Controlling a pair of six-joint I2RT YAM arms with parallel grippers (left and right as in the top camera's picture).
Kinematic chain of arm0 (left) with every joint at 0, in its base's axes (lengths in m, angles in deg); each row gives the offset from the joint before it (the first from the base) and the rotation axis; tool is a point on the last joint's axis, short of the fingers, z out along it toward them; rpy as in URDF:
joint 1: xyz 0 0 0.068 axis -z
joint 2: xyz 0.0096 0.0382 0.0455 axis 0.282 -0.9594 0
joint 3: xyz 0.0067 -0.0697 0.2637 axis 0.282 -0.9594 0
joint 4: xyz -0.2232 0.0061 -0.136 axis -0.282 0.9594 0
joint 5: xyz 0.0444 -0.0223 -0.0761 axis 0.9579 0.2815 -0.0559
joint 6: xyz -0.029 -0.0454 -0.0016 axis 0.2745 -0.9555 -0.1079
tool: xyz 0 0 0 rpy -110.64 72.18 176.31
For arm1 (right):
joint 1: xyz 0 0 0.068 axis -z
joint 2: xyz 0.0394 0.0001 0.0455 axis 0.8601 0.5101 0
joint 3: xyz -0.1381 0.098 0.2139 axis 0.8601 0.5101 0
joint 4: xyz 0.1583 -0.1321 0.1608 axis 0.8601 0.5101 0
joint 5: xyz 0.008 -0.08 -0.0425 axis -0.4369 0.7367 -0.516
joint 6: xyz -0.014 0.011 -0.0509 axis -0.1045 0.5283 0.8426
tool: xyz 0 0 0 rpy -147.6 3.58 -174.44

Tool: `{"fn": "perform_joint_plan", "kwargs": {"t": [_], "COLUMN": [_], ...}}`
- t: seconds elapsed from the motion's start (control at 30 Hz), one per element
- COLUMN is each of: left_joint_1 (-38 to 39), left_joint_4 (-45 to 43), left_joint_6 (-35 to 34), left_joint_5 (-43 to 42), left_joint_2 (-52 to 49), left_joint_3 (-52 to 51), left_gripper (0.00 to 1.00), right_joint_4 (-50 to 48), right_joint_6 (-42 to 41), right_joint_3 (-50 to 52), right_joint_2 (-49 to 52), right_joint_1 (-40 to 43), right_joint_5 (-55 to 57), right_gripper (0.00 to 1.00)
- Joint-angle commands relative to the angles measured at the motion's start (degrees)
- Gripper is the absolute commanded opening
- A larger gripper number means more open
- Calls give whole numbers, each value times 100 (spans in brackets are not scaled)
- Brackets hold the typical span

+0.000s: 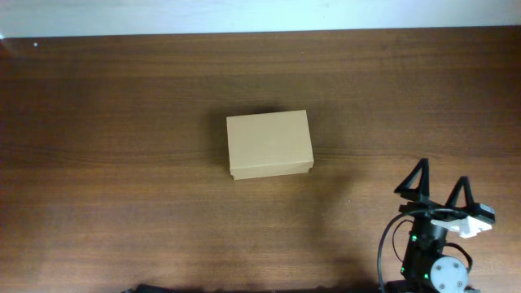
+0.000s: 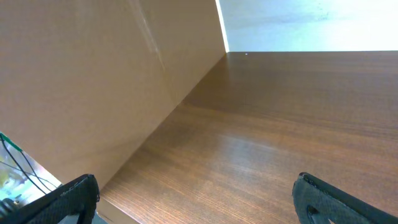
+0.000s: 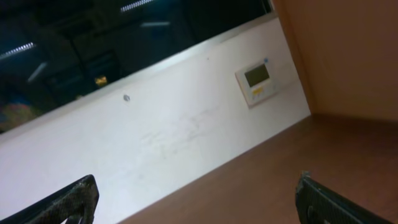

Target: Pack container

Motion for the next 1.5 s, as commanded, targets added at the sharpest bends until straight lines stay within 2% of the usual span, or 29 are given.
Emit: {"fn": "perform_joint_plan", "kwargs": {"t": [0.0, 0.57, 0.87, 1.37, 1.47], "left_joint_1": [7, 4, 7, 7, 7], "left_joint_4": [-2, -2, -2, -2, -415], "left_joint_6": [-59, -59, -61, -59, -61], "left_joint_5": [-4, -4, -4, -4, -553], "left_joint_2": [17, 17, 17, 17, 17], "left_joint_3": [-20, -20, -20, -22, -72], "left_gripper": [100, 100, 100, 100, 100], "right_joint_4": [-33, 212, 1283, 1261, 1261], "right_joint_6": [-17, -15, -15, -15, -13], "right_joint_3": [208, 374, 374, 374, 374], "right_joint_2": [-59, -59, -50, -33, -33], "right_joint_1": [59, 59, 59, 59, 59], "right_joint_5": [-153, -195, -195, -195, -197], "right_gripper": [99, 99, 99, 99, 99]}}
